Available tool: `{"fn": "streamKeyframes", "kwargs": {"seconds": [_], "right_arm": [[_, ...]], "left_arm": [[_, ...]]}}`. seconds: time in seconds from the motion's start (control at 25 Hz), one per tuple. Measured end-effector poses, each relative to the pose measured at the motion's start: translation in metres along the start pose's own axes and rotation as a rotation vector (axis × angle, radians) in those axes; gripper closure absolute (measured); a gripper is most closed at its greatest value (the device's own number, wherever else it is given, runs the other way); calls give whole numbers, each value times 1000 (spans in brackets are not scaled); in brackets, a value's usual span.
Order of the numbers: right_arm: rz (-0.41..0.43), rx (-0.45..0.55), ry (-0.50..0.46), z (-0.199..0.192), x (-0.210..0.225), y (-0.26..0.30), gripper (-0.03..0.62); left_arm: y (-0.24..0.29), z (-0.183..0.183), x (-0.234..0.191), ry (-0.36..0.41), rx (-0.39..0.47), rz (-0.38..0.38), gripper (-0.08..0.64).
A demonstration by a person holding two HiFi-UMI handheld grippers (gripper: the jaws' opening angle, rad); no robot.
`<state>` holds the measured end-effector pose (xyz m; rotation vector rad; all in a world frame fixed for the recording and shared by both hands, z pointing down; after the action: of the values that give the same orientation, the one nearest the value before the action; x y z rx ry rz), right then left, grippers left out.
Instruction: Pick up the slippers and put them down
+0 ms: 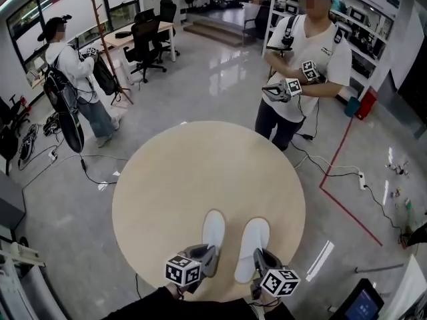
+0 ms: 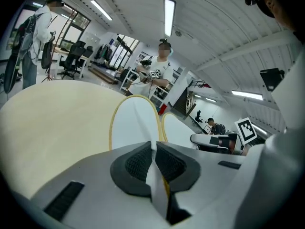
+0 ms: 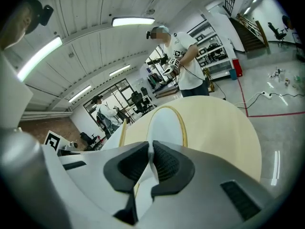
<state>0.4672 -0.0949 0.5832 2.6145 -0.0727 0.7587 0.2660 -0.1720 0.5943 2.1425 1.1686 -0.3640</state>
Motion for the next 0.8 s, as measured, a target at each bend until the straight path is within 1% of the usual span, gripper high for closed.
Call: {"fn": "streamKeyframes", "kwargs": {"seconds": [0.2,0.44,0.68,0.8], "right_arm": [[31,-27,-23,18,46,-5,555],[31,-30,-37,44,87,-11,555],[19,-37,-30,48,113,-13,555],[4,-29,-25,60,135,-3,555]], "left_arm": [[41,-16,29,-4,-7,33,522],[84,-22,56,6,-21,42,522],[112,-30,63,28,-36,44,522],[143,-22,64,51,-36,35,522]]}}
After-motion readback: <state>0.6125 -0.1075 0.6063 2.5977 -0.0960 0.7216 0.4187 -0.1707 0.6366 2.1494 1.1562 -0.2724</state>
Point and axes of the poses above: the fingertips, and each gripper's own axes: y forward along the fingers, x to its right, z out of its top, the point moved 5 cm from there along -y, backward along the fingers, and after that the axes turned 5 degrees about x, right-handed, at the moved point
